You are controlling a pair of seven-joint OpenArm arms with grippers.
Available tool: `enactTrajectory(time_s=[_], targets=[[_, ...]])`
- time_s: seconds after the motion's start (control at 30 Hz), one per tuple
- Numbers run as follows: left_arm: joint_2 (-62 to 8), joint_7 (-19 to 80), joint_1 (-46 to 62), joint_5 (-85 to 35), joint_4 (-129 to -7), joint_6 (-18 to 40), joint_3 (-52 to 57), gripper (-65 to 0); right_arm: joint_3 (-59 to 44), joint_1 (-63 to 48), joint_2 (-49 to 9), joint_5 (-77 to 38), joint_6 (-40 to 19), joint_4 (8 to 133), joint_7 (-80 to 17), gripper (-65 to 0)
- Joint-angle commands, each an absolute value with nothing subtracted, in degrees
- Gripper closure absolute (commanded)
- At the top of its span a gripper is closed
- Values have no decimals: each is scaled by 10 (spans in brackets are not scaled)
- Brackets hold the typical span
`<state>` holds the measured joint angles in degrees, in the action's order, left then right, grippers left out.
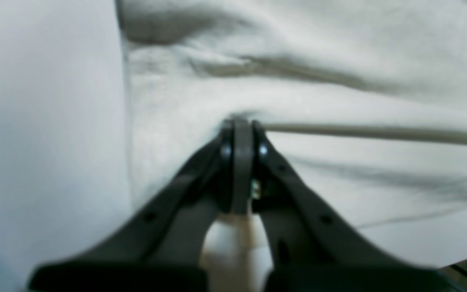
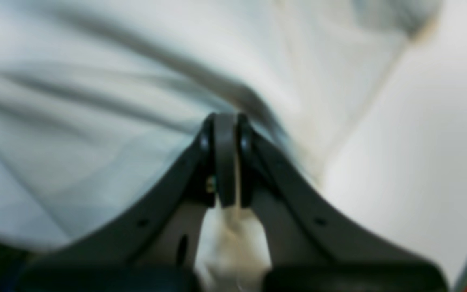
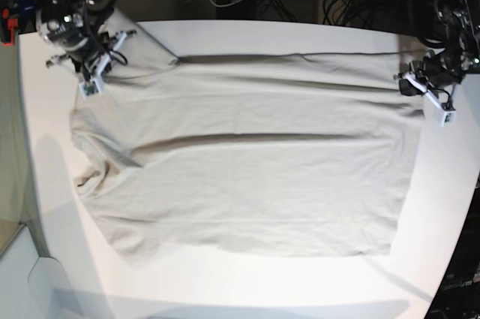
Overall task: Layout the t-shirt on the table in an organized manner, then fold the t-shirt properly
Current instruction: 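Grasp the shirt's collar-side corners with both grippers and pull them apart, then release the shirt corners and raise both grippers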
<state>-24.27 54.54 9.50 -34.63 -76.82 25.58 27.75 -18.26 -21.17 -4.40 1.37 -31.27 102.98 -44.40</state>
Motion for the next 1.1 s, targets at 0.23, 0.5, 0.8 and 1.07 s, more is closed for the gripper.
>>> enactTrajectory(time_s=[0.23,0.5,0.8,1.07], targets=[[-255,550,95,-334,-774,252,281,-2,-146,-255,-47,7,-313,1081,-432,-18],[-281,550,97,-334,-773,252,281,-2,-89,-290,-49,7,-313,1083,-432,-18],[-293,552,93,-338,-775,252,281,-2,-81,-316,-56,7,-351,1108,-432,-18],[-298,555,92,-338,-804,253,282,-2,-120,-325,-65,8,-400,1152,-432,-18]])
